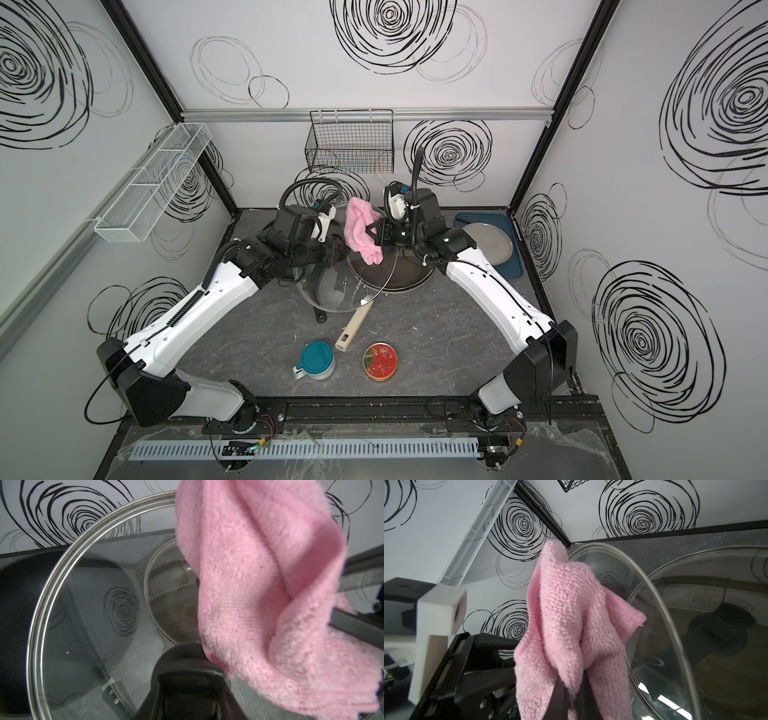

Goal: Wipe the pot lid with a cloth
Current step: Wipe the pot lid.

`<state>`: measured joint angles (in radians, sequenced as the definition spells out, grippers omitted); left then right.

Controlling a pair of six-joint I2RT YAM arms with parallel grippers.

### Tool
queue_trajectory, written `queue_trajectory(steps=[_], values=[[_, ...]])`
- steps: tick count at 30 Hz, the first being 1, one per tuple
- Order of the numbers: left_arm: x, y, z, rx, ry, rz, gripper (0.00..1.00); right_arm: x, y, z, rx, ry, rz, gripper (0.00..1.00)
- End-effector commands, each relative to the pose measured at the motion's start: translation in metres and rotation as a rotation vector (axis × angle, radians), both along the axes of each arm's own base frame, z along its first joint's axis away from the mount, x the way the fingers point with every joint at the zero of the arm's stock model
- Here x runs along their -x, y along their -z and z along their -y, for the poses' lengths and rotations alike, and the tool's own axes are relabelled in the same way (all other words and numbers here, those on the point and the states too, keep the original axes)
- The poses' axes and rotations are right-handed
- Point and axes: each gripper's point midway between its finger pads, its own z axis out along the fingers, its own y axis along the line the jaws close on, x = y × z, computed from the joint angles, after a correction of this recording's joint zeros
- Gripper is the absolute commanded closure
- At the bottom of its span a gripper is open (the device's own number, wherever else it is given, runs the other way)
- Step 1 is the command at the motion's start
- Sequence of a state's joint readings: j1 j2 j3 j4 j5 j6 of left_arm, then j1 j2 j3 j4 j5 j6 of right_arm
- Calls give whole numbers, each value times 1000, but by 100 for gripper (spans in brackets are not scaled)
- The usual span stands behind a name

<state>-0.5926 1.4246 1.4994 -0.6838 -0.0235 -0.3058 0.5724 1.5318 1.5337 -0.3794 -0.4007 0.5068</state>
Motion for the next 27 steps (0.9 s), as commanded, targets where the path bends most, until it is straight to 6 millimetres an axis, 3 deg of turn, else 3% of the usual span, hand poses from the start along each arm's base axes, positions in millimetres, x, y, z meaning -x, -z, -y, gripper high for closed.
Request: queue_trajectory(steps=[1,17,27], values=[[2,-79,12,143,56,224,100,-10,-15,-9,-30,-31,49,100],[11,-81,20,146,97,224,100,-50,-2,-43,-59,-83,13,100],[-1,-69,9,83,19,216,100,-45,-8,-30,-17,-56,32,100]])
